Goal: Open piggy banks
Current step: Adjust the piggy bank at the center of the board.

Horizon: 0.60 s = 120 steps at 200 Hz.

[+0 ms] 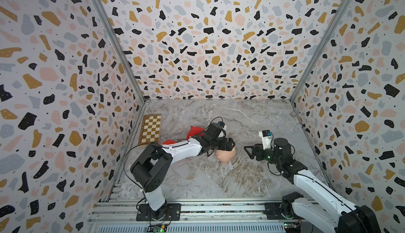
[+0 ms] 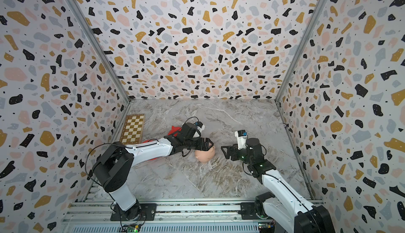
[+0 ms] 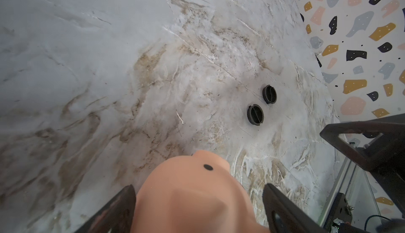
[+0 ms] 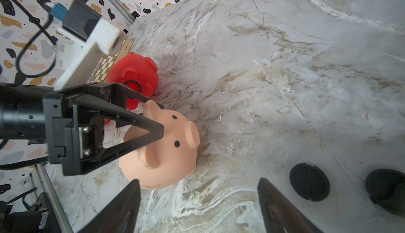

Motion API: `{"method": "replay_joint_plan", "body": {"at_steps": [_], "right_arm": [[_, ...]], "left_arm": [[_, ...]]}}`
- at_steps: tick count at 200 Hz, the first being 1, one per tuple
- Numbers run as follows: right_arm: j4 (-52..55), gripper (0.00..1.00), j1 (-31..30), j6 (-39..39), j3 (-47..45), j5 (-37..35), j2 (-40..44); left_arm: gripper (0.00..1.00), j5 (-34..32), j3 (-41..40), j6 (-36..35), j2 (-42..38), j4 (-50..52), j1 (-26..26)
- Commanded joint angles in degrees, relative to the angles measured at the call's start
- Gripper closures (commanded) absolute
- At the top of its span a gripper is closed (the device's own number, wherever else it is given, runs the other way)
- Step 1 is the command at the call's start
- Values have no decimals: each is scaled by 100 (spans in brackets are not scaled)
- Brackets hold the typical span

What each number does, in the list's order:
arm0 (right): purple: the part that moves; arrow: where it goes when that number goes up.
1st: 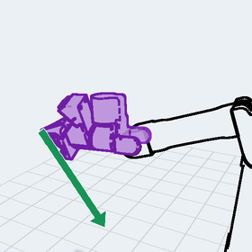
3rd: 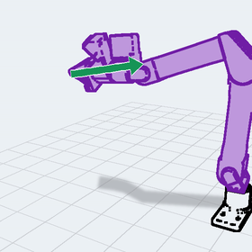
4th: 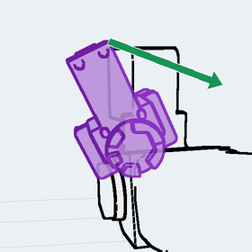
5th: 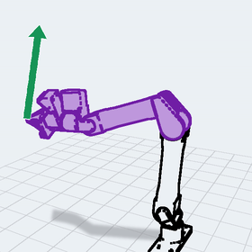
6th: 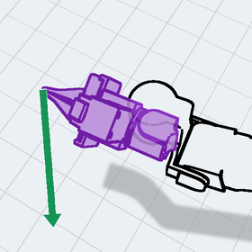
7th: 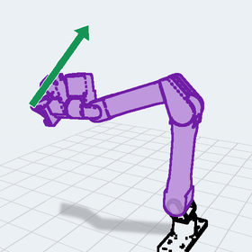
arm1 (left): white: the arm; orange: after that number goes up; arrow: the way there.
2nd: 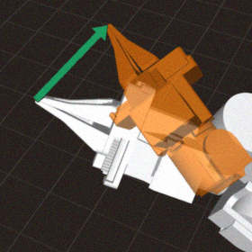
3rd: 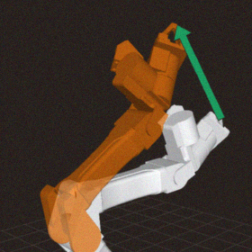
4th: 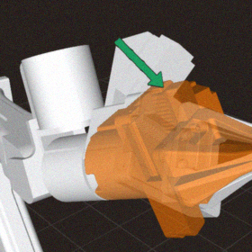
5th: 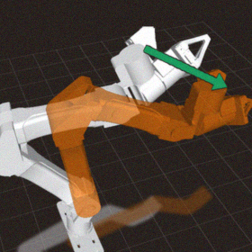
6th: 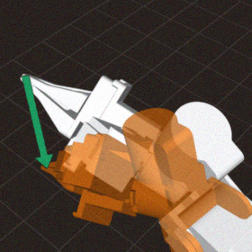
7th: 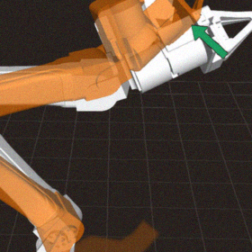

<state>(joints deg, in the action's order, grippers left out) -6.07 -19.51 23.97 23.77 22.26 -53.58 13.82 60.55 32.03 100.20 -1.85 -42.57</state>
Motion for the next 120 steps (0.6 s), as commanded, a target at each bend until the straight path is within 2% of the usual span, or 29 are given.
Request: {"method": "replay_joint_plan", "body": {"at_steps": [1,18,44,80,120], "right_arm": [[-152,20,22,24,-62,170,16],[-292,24,15,47,-116,303,-50],[-489,29,8,121,-187,549,-194],[-610,31,-31,322,-341,560,-118],[-708,34,-305,338,-340,528,-89]], "left_arm": [[16,-160,-153,125,21,-403,-5],[22,-199,-211,191,82,-507,-6],[36,-181,-176,242,273,-595,-6],[49,-64,-269,362,343,-797,71],[52,432,-721,668,405,-1676,453]]}}
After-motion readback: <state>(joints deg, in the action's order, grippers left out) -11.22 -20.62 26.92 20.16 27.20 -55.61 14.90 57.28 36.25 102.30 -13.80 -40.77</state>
